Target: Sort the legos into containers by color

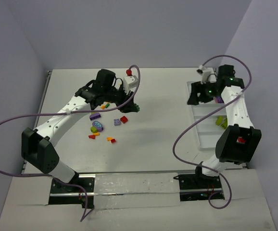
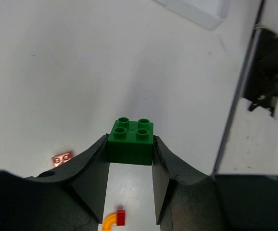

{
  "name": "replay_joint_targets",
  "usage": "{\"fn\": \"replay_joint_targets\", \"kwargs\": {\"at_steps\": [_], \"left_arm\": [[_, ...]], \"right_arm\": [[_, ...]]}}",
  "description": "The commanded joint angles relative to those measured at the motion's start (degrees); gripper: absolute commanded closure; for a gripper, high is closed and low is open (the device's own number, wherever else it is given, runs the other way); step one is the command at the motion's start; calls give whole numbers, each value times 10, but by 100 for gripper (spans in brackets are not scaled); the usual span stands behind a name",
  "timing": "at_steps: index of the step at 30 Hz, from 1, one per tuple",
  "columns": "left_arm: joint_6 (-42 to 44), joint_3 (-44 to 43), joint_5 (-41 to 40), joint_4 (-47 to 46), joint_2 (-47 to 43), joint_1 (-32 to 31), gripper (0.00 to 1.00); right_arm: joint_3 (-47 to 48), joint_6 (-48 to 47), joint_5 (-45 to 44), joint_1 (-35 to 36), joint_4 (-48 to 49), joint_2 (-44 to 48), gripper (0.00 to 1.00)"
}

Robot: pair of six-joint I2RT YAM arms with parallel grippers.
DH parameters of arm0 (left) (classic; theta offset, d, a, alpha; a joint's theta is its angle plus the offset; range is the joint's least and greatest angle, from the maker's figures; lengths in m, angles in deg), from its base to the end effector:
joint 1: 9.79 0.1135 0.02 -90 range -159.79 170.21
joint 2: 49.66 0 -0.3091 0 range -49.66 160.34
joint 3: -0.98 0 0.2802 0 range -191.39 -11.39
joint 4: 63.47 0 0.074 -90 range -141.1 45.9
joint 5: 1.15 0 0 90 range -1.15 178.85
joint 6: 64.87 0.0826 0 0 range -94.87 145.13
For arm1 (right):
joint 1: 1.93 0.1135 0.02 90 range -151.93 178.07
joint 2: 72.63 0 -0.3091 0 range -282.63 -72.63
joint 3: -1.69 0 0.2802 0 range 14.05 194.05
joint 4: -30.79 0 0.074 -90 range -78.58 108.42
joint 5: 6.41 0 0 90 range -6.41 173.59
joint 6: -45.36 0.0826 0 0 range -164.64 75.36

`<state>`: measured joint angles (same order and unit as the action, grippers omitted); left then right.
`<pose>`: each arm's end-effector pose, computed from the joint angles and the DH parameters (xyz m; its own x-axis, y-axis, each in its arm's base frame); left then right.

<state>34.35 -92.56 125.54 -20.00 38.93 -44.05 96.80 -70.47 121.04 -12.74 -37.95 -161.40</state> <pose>0.3039 -0.2667 0.3593 -0.3738 0.4101 -0.8319 0.9094 0.3382 -0.2419 0.3596 -0.0175 0.3298 -0.7278 -0.2132 -0.6518 -0.4943 0.8219 0.2832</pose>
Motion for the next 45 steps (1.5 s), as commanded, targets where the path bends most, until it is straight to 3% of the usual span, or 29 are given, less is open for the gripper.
{"fn": "replay_joint_targets", "kwargs": {"at_steps": [1, 5, 9, 15, 17, 21, 26, 37, 41, 45], "left_arm": [[-111, -20, 141, -62, -19, 3, 100], [-277, 21, 205, -157, -25, 26, 100], [-544, 87, 247, -320, -19, 69, 100], [-791, 134, 229, -399, 8, 113, 100], [-877, 166, 253, -516, 18, 120, 100], [-1035, 224, 252, -623, 28, 126, 100], [-1068, 226, 256, -634, 37, 126, 100], [-1093, 234, 256, -648, 42, 128, 100], [-1081, 233, 255, -642, 43, 129, 100], [-1081, 235, 251, -644, 44, 129, 100]], "right_arm": [[-57, 108, 271, 82, 52, 23, 25], [-102, 178, 263, 133, 180, 79, 25], [-139, 185, 195, 171, 274, 153, 27], [-91, 149, 142, 213, 283, 133, 28], [-67, 142, 122, 242, 283, 125, 29], [-19, 134, 63, 301, 279, 98, 28], [31, 127, -5, 359, 270, 60, 28], [51, 116, -41, 418, 250, 33, 28], [55, 122, -40, 418, 257, 28, 46], [59, 127, -31, 418, 265, 23, 54]]}}
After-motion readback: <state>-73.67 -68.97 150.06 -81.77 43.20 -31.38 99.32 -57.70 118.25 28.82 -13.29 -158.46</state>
